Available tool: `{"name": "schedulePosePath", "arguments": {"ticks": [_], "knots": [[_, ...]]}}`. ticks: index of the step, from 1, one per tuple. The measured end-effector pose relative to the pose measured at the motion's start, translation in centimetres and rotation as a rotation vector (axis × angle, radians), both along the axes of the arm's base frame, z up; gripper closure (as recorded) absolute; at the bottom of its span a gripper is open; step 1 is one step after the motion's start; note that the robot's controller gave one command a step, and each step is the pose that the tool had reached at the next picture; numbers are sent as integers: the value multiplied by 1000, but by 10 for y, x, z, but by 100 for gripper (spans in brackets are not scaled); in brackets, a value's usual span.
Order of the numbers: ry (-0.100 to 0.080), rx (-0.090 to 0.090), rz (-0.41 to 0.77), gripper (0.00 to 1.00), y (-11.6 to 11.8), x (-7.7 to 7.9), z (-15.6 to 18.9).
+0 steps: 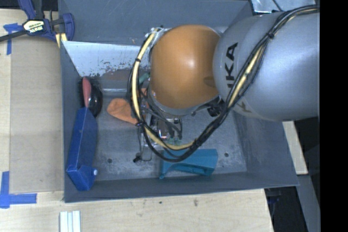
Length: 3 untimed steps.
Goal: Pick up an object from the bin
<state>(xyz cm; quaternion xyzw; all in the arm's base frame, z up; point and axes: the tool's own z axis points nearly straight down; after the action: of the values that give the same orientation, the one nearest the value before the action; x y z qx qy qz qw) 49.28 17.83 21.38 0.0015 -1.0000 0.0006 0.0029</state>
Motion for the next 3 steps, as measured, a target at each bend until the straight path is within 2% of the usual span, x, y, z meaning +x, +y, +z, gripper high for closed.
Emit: {"name": "schedulePosePath", "arguments": {"ticks": [1, 2, 3], "knots": [[-8, 2, -3, 0, -1, 2, 4], [-13, 3, 52, 0, -22, 40, -32], [-8, 2, -55, 0, -48, 72, -55]]}}
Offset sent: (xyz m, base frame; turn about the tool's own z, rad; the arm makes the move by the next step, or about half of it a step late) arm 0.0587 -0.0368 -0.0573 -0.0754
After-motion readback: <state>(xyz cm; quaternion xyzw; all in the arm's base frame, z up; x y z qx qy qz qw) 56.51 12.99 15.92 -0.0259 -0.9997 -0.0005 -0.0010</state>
